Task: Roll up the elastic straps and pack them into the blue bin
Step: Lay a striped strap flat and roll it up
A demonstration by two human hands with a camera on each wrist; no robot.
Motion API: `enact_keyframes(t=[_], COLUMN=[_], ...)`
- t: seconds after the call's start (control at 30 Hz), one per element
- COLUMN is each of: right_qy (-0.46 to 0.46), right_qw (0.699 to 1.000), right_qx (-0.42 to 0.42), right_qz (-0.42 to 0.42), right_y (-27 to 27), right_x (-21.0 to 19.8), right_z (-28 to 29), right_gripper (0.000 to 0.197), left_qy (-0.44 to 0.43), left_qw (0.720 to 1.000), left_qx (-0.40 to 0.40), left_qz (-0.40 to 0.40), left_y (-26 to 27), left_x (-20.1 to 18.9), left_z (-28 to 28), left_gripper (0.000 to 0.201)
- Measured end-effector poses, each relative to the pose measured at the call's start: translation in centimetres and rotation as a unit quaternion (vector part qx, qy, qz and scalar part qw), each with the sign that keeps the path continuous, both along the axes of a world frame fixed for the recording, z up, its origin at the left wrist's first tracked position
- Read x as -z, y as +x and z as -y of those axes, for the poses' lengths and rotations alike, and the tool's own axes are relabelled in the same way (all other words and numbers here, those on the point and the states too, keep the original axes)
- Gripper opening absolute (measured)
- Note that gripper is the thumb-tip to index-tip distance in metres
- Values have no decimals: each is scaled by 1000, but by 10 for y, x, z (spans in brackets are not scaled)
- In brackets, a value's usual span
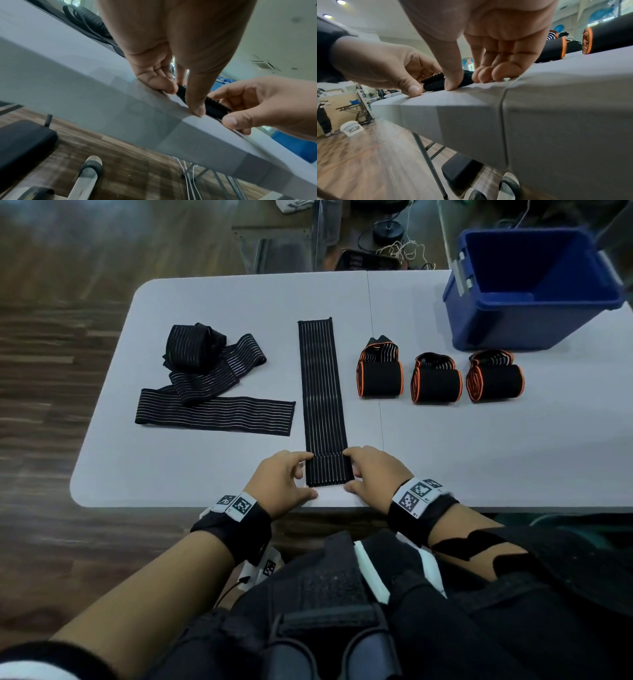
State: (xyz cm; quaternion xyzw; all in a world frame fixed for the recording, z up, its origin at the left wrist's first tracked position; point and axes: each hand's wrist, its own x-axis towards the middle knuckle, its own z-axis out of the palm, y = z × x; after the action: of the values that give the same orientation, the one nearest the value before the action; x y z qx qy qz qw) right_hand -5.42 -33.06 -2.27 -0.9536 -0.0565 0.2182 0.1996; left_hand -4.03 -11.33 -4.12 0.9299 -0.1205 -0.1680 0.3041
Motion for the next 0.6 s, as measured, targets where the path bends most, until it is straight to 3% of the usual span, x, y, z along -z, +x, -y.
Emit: enact_keyframes(t=[0.27,0.4,0.6], right_qy=[131,132,70], right_qw=[987,985,992], right_qx=[94,110,101], right_qz=[-12,-7,-11], right_y=[1,6,12], right_x=[9,11,13], right_z=[6,5,3], right_gripper=[34,30,48], left_qy=[-58,-63,-90], left_qw=[997,995,985], left_qx=[-47,-82,-138], left_qz=[4,-12,-52], left_y=[-4,-2,2], left_x=[0,1,2], left_z=[-1,-1,-1], left_gripper=[43,7,25])
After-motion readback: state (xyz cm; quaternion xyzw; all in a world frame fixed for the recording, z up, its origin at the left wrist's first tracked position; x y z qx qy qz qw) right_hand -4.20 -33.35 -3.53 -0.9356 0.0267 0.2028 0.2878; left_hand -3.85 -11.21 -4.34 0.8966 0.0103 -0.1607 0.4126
